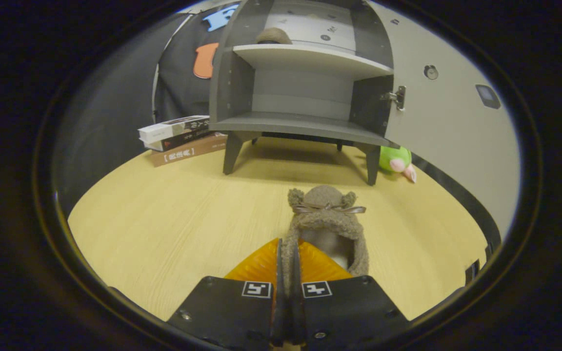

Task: Open the shoe cabinet door, grab the shoes and put them into the shoe cabinet, then close the shoe cabinet door.

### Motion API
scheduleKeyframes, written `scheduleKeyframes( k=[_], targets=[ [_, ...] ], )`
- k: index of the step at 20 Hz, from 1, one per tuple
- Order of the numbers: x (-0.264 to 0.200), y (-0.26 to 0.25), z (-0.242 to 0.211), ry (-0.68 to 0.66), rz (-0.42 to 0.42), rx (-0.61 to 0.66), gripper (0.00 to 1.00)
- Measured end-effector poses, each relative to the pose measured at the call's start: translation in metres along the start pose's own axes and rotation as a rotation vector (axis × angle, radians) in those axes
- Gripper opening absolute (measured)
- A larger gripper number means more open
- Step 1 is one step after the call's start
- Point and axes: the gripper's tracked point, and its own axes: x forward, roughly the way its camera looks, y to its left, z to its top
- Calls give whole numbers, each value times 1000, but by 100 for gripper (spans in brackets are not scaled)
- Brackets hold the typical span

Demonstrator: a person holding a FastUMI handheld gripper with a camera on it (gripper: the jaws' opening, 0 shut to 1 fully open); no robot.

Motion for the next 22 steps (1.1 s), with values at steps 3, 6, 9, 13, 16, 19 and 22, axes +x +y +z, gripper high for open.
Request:
scheduleKeyframes(
  k=[3,6,9,13,16,19,22],
  targets=[
    [-19,-6,18,-47,5,5,10],
    [-46,-7,43,-104,36,13,10],
    [-68,-7,62,-136,68,22,10],
    [-89,-4,92,-182,113,0,10],
    [-102,-17,124,-227,100,39,10],
    [-110,-22,159,-265,114,71,10],
    [-116,-30,192,-309,98,72,9]
  ],
)
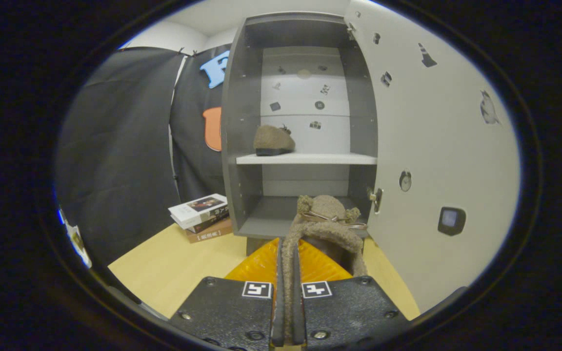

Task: Open the shoe cabinet door, grab the shoes and put them into the shoe cabinet, then close the shoe cabinet door.

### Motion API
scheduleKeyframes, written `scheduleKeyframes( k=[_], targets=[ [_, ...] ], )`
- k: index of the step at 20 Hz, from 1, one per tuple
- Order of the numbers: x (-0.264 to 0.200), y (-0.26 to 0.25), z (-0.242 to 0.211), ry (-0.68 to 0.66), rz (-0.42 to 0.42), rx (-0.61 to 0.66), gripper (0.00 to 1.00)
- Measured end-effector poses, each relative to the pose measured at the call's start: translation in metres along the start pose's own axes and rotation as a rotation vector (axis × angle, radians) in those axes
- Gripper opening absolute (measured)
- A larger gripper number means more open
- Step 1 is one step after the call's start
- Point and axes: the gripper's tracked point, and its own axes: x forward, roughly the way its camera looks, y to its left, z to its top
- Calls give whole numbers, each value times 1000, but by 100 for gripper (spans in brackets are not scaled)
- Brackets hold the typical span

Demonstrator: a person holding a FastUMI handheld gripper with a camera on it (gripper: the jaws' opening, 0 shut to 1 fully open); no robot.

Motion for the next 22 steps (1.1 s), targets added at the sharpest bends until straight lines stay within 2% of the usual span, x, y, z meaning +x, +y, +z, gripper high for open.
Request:
scheduleKeyframes(
  k=[8,15,19,22],
  targets=[
    [25,-6,75,-62,-3,17,10],
    [59,-36,155,-118,-30,60,10],
    [92,-44,188,-142,-22,67,10],
    [124,-56,216,-202,-64,38,10]
  ],
)
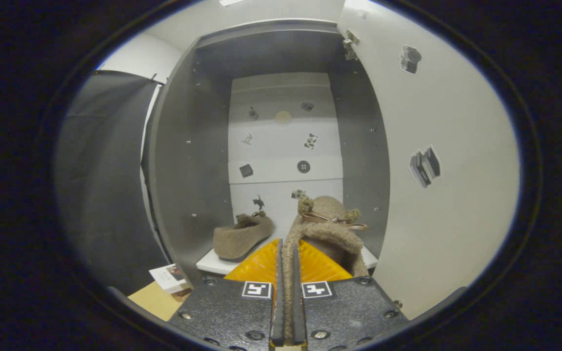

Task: Open the shoe cabinet door, grab the shoes and put them into the shoe cabinet, then close the shoe cabinet door.

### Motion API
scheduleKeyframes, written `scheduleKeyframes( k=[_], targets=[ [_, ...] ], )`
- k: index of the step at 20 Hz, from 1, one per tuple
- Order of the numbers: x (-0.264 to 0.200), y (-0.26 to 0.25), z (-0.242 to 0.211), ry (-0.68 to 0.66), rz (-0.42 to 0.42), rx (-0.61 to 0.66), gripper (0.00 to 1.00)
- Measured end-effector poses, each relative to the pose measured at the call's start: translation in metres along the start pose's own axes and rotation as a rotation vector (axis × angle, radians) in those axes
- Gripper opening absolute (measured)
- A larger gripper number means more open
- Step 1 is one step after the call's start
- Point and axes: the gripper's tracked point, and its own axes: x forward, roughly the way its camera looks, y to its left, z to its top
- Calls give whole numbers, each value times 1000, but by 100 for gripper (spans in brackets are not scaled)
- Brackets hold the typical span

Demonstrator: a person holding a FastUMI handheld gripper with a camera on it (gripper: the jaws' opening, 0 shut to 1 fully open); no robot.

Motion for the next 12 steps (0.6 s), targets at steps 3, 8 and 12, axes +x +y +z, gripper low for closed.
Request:
scheduleKeyframes(
  k=[3,8,12],
  targets=[
    [38,4,9,-13,13,-21,10],
    [106,-2,8,7,1,-80,10],
    [154,-7,-20,92,-15,-105,11]
  ],
)
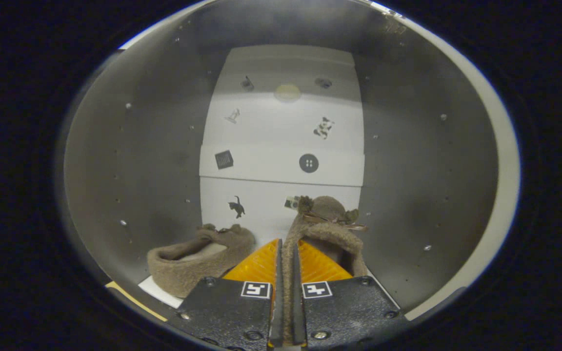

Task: Open the shoe cabinet door, grab the shoes and put them into the shoe cabinet, then close the shoe cabinet door.

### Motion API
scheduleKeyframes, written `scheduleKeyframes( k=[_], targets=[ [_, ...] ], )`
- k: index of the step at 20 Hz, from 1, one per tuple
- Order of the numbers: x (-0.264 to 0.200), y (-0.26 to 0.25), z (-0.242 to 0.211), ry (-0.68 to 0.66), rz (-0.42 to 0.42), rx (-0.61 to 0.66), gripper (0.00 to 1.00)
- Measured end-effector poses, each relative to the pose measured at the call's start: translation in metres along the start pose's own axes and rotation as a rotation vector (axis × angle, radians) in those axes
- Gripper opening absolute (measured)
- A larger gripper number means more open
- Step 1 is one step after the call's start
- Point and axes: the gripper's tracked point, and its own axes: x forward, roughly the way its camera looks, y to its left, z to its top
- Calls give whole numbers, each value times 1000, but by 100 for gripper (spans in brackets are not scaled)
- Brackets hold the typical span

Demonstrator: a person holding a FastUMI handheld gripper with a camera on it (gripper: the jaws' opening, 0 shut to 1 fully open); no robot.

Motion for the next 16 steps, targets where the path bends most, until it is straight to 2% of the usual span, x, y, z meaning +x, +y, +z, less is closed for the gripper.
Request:
scheduleKeyframes(
  k=[1,2,4,7,8,11,16],
  targets=[
    [10,2,-11,35,8,0,11],
    [12,14,-9,9,64,22,11],
    [22,19,-10,1,69,44,12],
    [23,34,-15,11,119,131,14],
    [20,32,-11,-9,98,158,16],
    [10,37,-6,-24,109,203,25],
    [-41,35,23,-74,96,192,69]
  ],
)
